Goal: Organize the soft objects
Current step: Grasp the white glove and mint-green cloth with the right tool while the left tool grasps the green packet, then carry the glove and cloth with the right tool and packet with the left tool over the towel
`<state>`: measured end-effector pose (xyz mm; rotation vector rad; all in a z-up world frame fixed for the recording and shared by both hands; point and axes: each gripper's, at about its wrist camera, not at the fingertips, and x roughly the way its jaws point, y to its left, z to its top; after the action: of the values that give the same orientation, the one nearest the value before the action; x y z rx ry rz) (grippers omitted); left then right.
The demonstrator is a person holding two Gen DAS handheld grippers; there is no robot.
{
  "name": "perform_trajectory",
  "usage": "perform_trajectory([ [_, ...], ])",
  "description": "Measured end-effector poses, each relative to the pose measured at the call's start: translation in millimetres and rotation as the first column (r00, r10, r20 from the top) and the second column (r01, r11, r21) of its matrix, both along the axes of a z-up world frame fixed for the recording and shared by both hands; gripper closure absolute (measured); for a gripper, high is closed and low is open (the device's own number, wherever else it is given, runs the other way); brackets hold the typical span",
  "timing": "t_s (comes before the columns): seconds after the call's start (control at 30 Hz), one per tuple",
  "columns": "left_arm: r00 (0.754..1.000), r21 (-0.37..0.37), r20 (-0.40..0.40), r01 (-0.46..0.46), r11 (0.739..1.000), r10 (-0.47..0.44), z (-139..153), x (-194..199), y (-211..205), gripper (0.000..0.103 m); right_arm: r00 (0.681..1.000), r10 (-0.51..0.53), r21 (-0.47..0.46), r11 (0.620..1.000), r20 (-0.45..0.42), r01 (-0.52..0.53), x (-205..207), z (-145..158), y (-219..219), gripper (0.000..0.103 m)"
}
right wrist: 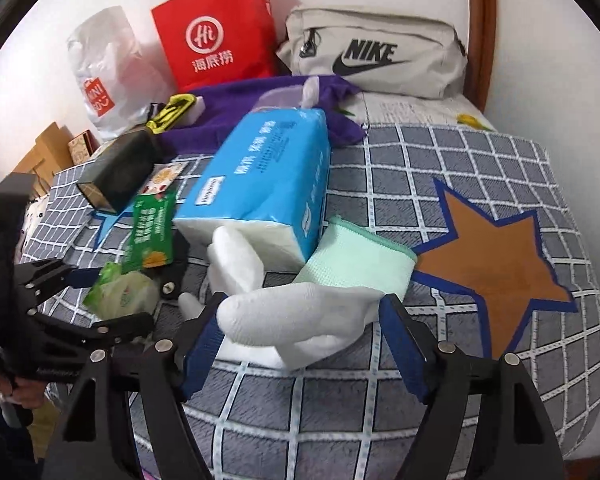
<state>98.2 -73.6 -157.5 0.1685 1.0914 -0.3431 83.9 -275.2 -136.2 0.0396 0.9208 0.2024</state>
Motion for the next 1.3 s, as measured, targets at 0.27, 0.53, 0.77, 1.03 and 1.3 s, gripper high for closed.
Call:
perform_trajectory([
  [0.27, 0.998, -0.02, 0.004, -0.06, 0.998, 0.06, 7.7, 6.7, 31.4, 0.027, 1.0, 0.009, -0.058, 0.998, -0.027, -0.01, 10.5, -23.1, 10.6, 0.045],
  [0.53, 0.996, -0.109, 0.018, -0.09, 0.99, 0.092, 18.9, 0.7, 63.3, 0.027, 1.0, -0.014, -0.037, 0.999, 0.025, 0.015, -6.0, -6.9, -6.0, 0.089],
  [0.77, 0.996, -0.228, -0.004, -0.087, 0.97, 0.089, 32.7, -15.9, 80.1, 0.027, 0.996, 0.023, -0.044, 0.999, 0.088, -0.019, -30.9, 31.0, -2.1, 0.09],
  [1.03, 0.991, -0.252, 0.035, -0.12, 0.96, 0.133, 57.9, -35.6, 97.5, 0.027, 0.982, 0.084, -0.04, 0.996, 0.168, -0.078, -42.4, 68.6, 16.8, 0.09],
  [1.3, 0.966, -0.235, 0.117, -0.198, 0.952, 0.23, 97.9, -21.6, 123.5, 0.027, 0.976, 0.098, -0.036, 0.995, 0.194, -0.093, -16.7, 96.4, 34.5, 0.09],
])
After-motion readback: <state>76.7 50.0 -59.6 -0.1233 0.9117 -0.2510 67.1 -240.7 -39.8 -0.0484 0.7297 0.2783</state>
